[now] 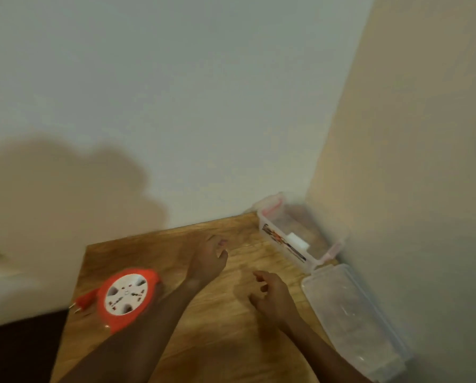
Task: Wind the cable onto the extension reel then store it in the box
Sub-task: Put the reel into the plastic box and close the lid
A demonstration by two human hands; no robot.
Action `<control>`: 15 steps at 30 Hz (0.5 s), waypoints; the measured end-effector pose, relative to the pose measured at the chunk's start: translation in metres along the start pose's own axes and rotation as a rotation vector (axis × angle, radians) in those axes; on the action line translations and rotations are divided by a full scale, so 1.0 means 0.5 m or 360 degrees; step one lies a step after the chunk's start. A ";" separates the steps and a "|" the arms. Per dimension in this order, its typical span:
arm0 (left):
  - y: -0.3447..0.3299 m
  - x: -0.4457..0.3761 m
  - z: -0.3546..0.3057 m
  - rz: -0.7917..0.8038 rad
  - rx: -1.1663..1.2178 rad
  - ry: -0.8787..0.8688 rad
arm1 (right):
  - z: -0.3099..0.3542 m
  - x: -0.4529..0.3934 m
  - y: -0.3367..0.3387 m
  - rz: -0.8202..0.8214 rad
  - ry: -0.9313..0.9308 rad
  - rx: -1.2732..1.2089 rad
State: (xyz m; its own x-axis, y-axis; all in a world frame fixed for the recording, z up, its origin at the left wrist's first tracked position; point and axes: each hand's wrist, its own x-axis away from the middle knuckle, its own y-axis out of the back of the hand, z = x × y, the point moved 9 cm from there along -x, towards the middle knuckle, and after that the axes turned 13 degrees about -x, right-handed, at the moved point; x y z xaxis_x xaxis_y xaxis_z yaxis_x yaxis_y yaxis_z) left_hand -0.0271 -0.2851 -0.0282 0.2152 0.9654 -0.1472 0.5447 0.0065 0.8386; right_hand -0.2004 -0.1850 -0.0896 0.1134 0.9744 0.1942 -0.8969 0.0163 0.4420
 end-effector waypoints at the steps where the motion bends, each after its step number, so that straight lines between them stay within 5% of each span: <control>1: -0.013 -0.017 -0.040 -0.0002 -0.0015 -0.0053 | -0.028 0.014 0.040 -0.0063 -0.0041 -0.0026; 7: -0.098 -0.107 -0.216 0.0145 -0.0346 -0.0483 | -0.156 0.118 0.233 -0.0435 -0.0151 -0.0082; 15: -0.132 -0.219 -0.207 0.0122 0.0022 0.0120 | -0.305 0.243 0.419 -0.1007 -0.0605 0.0390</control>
State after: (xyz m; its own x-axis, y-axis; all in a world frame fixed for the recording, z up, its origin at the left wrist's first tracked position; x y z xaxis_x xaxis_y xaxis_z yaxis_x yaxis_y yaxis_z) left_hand -0.1703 -0.3642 -0.0131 0.1953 0.9798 -0.0426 0.5402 -0.0712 0.8385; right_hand -0.4397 -0.0291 -0.1071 0.7510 0.6515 0.1078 -0.4974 0.4507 0.7413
